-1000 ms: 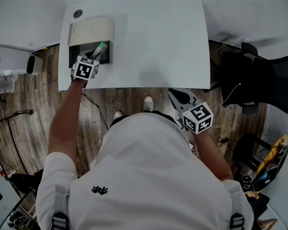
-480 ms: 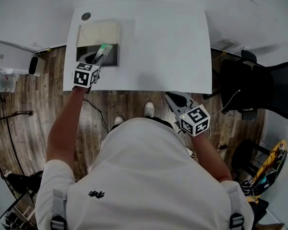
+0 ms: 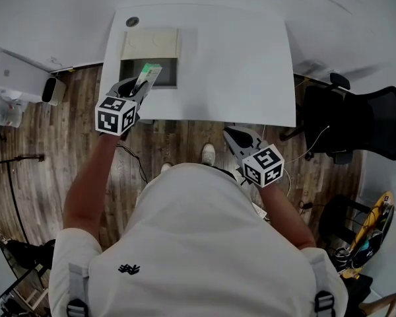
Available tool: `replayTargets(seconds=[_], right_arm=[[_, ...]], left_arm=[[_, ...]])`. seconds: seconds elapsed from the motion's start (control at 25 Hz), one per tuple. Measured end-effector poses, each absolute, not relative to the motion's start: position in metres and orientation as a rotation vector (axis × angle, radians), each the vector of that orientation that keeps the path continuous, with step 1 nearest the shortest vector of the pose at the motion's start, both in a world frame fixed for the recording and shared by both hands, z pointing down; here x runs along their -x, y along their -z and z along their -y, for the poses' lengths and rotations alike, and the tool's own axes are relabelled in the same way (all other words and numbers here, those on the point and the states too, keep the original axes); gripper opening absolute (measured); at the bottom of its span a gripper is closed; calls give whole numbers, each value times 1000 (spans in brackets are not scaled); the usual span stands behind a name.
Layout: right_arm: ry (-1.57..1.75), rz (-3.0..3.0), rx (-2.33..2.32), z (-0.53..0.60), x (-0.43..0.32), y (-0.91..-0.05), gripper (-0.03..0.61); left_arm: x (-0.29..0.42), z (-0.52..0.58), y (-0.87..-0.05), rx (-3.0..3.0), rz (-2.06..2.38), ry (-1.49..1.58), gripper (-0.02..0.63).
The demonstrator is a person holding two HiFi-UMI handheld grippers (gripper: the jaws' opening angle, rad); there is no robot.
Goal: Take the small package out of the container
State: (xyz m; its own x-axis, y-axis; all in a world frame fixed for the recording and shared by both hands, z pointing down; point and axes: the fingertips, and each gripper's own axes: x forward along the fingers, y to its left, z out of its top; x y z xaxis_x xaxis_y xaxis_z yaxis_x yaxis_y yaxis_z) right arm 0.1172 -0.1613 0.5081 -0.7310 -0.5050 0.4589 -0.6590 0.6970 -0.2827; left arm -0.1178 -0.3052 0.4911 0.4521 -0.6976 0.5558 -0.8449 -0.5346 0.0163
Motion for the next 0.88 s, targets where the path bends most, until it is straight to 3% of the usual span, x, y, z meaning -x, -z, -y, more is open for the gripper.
replayTargets(seconds=[0.88], right_arm=[[-561, 2588, -1021, 93, -34, -482, 9]], left_arm=[[141, 150, -425, -2553, 1144, -611, 98]])
